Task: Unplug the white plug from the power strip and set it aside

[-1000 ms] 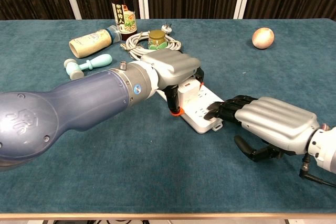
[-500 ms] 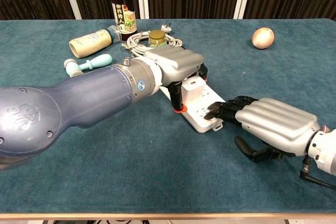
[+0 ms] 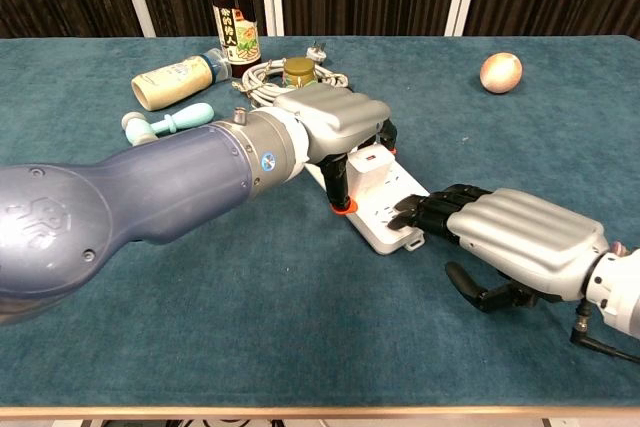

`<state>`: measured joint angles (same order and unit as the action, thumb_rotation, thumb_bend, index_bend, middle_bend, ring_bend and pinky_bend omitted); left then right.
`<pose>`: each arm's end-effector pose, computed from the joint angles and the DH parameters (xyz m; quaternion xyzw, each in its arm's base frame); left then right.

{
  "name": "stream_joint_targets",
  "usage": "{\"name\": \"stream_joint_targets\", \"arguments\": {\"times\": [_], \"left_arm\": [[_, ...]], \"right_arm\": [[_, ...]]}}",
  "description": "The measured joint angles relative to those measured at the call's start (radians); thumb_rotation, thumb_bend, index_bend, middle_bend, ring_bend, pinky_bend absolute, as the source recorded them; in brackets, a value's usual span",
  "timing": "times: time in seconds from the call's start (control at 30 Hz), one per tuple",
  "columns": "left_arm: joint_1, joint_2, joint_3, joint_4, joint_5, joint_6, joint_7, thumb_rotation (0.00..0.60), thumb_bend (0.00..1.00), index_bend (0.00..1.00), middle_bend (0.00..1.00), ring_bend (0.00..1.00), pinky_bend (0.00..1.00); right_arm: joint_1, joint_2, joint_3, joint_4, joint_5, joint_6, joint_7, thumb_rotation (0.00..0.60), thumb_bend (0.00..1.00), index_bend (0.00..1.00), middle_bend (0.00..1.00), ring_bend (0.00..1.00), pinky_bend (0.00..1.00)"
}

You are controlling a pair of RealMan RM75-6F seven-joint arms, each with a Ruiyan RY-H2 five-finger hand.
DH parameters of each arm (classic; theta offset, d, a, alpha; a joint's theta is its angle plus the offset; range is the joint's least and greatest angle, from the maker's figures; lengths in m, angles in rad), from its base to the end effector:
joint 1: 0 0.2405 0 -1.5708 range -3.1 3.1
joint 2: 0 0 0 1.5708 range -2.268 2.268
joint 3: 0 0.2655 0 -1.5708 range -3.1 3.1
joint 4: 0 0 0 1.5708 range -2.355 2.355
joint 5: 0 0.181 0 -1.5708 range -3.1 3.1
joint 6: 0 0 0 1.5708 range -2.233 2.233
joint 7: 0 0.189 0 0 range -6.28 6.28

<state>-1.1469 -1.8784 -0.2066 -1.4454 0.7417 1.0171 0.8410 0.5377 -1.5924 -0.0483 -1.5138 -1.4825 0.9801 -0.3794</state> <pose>0.0115 0.3642 -0.1105 -0.8288 -0.2603 -0.3349 0.3649 -0.1755 -0.2705 -0.0580 0.8354 -0.3141 0.3180 0.3197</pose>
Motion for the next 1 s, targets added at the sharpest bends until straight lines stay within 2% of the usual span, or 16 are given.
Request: {"name": "stream_joint_targets", "arguments": {"times": [0.23,0.67,1.0], "left_arm": [[0.013,0.015,0.011,-0.029,0.02,0.011,-0.006,0.6,0.38,0.57,0.61,0.18,0.05],[0.008,0.014,-0.002,-0.038,0.031,0.011,-0.003,0.6,0.38,0.57,0.61,0.18,0.05],[0.005,0.046,-0.061,-0.07,0.055,0.036,-0.03,0.6,0.38,0.57,0.61,0.18,0.05]], "right_arm": [[0.001,-0.005,-0.002,0.0,0.001,-0.005,-0.002,0.6,0.78,0.2,0.16,0.13,0.1],[-0.004,-0.007,-0.009,-0.006,-0.007,0.001,-0.003,0.6,0.78,0.2,0.16,0.13,0.11],[-0.003,-0.007,-0.004,-0.015,-0.008,0.006,-0.007,0.6,0.78,0.2,0.16,0.13,0.1]]}}
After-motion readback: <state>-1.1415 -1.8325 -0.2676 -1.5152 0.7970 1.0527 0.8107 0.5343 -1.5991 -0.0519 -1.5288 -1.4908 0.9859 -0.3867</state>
